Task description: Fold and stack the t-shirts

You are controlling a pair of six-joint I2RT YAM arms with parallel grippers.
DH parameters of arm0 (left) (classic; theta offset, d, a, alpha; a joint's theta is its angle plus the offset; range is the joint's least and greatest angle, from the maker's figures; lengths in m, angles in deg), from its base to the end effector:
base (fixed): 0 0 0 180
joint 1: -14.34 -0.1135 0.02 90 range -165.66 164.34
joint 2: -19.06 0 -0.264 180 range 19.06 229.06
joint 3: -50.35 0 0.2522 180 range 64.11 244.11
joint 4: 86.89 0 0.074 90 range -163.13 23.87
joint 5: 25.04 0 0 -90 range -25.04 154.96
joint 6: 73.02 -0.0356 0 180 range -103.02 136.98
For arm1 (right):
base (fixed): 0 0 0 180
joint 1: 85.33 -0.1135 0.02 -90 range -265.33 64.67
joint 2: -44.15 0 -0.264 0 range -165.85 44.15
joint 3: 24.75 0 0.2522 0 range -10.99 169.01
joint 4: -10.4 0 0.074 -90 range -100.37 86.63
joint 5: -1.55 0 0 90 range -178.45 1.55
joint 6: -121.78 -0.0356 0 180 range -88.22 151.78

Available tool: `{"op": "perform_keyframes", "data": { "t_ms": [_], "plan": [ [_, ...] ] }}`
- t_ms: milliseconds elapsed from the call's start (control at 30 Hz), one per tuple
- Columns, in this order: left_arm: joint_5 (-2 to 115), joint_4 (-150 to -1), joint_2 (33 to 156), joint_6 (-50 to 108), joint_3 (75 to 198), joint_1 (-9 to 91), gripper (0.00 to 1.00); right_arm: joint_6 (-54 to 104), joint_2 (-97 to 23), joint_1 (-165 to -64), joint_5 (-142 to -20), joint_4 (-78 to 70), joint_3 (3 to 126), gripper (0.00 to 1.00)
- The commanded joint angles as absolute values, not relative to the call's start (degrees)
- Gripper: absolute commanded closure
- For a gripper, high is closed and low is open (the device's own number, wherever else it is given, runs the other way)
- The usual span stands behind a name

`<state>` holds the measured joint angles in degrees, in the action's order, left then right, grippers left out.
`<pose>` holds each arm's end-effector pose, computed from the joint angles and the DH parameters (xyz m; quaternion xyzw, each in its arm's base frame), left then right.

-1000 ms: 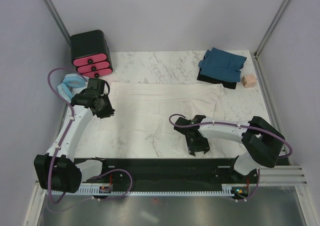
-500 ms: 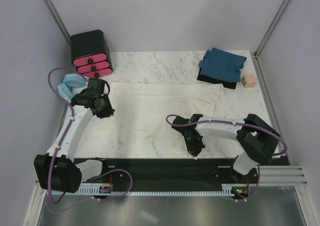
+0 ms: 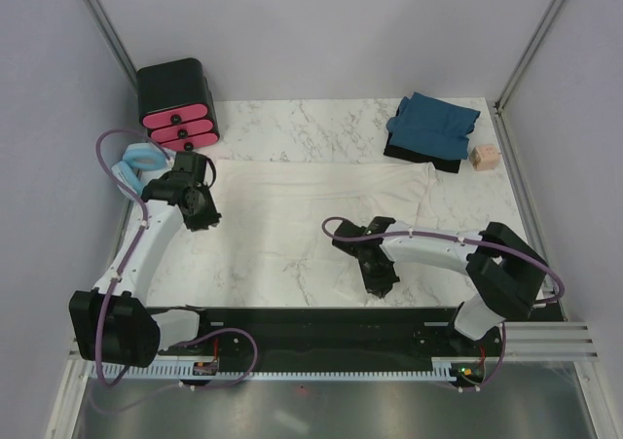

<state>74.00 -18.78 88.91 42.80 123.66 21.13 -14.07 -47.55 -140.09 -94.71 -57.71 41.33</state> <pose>0.2266 -0.0213 0.2779 -0.1778 0.9564 0.0124 0.2315 0.1463 0.2004 0.1592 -0.0793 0.9948 -0.0599 0.0212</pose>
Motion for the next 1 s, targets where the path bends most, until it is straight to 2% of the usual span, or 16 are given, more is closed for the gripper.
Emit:
{"op": "perform_keyframes", "data": {
  "t_ms": [0, 233, 500, 767, 967],
  "plan": [
    [78.05, -17.84, 90.25, 44.13, 122.39, 20.94, 0.69, -15.68, -43.21, -139.74, -100.66, -63.91, 48.68, 1.0],
    [80.07, -17.41, 97.71, 46.24, 121.77, 20.59, 0.6, -14.72, -44.53, -139.39, -100.93, -65.33, 52.38, 1.0],
    [77.26, -12.57, 110.27, 52.13, 127.65, 15.23, 0.62, -13.84, -42.16, -137.89, -100.32, -65.68, 52.65, 1.0],
    [79.11, -13.8, 113.54, 51.34, 129.33, 14.43, 0.62, -12.26, -38.56, -134.38, -99.0, -65.42, 51.94, 1.0],
    [78.85, -16.17, 117.58, 51.34, 127.49, 10.13, 0.62, -11.47, -35.92, -131.57, -97.68, -65.5, 52.21, 1.0]
  ]
}}
